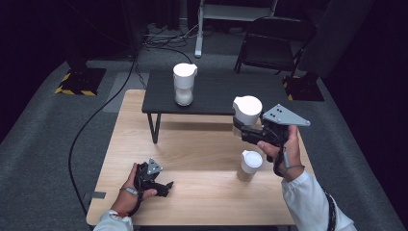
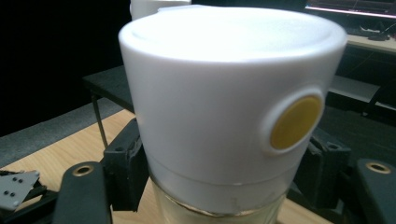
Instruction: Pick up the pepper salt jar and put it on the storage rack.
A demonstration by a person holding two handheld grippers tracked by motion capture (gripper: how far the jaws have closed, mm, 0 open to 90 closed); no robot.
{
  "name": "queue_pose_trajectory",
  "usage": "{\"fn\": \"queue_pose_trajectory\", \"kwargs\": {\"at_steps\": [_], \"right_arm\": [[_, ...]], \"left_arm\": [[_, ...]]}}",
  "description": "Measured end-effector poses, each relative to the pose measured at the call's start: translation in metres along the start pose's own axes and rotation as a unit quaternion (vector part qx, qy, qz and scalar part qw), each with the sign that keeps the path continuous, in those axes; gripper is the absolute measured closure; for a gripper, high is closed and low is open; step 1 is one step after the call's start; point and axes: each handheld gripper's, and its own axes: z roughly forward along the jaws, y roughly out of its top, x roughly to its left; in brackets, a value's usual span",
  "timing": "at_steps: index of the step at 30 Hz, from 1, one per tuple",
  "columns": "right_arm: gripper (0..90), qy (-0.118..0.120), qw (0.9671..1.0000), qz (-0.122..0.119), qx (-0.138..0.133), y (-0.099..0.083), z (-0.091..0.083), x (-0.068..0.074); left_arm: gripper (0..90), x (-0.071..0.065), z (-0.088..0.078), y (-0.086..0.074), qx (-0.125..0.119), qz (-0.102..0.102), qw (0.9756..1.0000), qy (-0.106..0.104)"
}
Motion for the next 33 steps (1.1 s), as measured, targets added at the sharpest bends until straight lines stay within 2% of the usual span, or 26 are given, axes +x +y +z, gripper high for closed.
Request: {"fn": "queue_pose_trajectory", "kwargs": {"at_steps": [10,24,27,30,33], "right_arm": [[29.8,-0.014,0.9999,-0.007,-0.001,0.015,0.015,-0.001],[29.8,-0.023,0.9997,0.006,-0.007,0.027,0.043,-0.006],[29.8,-0.027,0.9995,0.012,-0.006,0.028,0.05,-0.009],[29.8,-0.033,0.9994,0.001,-0.009,0.028,0.058,-0.011],[29.8,-0.036,0.9993,0.008,-0.008,0.03,0.065,-0.017]], "left_arm": [[0.0,0.0,0.0,0.0,0.0,0.0,1.0,0.0],[0.0,0.0,0.0,0.0,0.0,0.0,1.0,0.0],[0.0,0.0,0.0,0.0,0.0,0.0,1.0,0.0],[0.0,0.0,0.0,0.0,0.0,0.0,1.0,0.0],[0.0,0.0,0.0,0.0,0.0,0.0,1.0,0.0]]}}
